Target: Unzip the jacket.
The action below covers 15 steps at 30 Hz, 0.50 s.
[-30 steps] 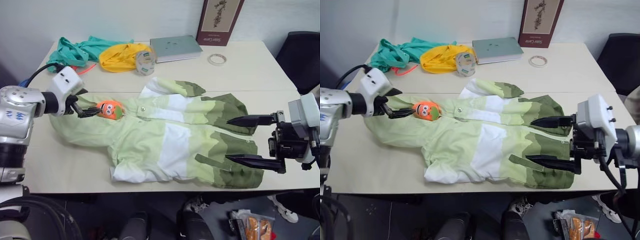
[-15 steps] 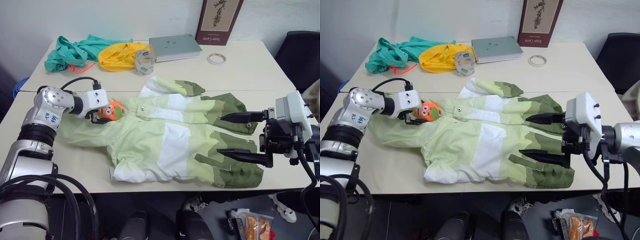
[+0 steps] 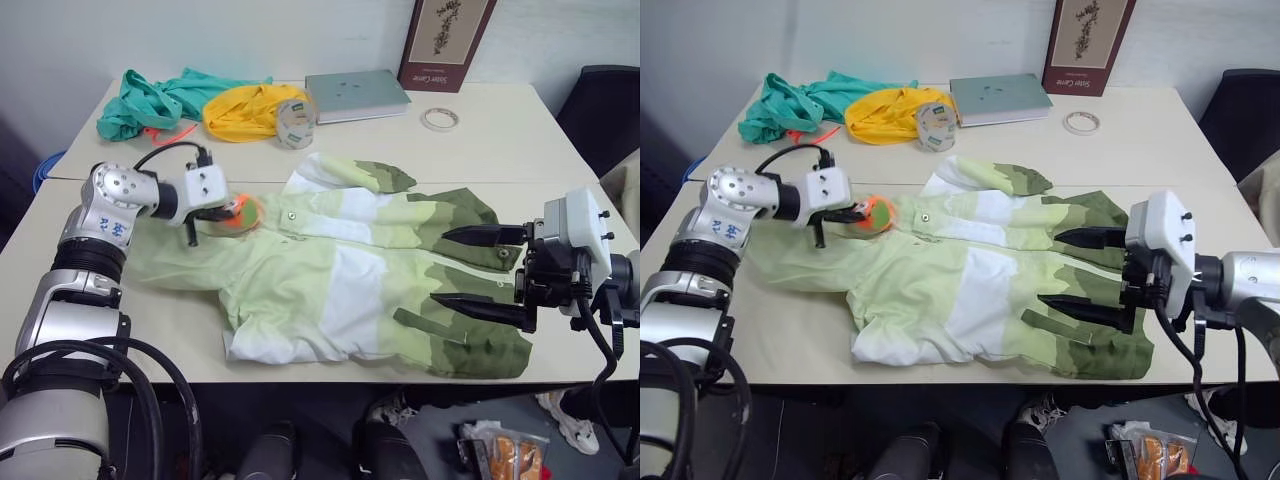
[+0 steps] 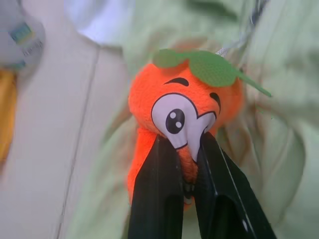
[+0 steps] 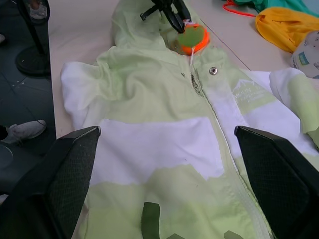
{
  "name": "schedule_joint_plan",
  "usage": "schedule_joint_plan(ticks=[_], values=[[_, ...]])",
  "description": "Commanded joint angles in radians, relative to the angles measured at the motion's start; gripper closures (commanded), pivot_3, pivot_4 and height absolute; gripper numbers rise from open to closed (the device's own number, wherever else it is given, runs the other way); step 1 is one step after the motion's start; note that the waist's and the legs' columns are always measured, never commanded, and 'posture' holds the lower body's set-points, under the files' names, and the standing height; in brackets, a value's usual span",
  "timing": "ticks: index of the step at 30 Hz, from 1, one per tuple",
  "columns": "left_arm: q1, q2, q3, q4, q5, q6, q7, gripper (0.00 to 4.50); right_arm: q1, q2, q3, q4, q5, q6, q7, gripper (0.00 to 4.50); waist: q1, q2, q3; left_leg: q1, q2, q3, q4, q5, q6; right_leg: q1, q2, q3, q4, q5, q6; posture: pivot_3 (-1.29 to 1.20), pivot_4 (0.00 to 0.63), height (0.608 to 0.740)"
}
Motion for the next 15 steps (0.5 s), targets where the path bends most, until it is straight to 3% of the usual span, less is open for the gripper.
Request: schedule_joint_plan(ticks=[1,7,13,15], values=[[-0.032,-0.051,0.024,-0.191,-0.079,0.042,-0.049,4.50,0.022,0.011,-0.017,-0.002,-0.056,-0.035,-0.020,0.00,0.001,0.000,0.000,-0.001,0.000,0.000,0.002,0.000,0.001,0.000,0.000,0.000,0.000,0.000,0.000,0.00,0.150,0.740],[-0.032,-0.233,-0.073,-0.352,-0.068,0.034,-0.078,4.50,0.082,0.047,0.027,0.008,-0.176,-0.071,-0.076,0.00,-0.003,0.000,0.000,-0.002,0.000,0.000,0.004,-0.001,0.001,0.000,0.001,0.000,0.001,0.001,0.001,0.00,0.150,0.740],[-0.024,-0.380,-0.223,-0.222,0.078,-0.187,-0.005,4.50,0.120,0.098,0.055,-0.001,-0.244,-0.084,-0.129,0.00,-0.001,0.000,0.000,-0.002,-0.001,0.001,0.005,-0.001,0.001,0.000,0.002,0.001,0.002,0.001,0.002,0.00,0.150,0.740],[-0.030,-0.385,-0.246,-0.176,0.099,-0.231,-0.009,3.78,0.122,0.107,0.069,-0.002,-0.268,-0.087,-0.143,0.00,-0.007,0.000,0.000,-0.002,0.000,0.001,0.005,-0.001,0.001,-0.001,0.002,0.001,0.002,0.001,0.002,0.00,0.150,0.740]])
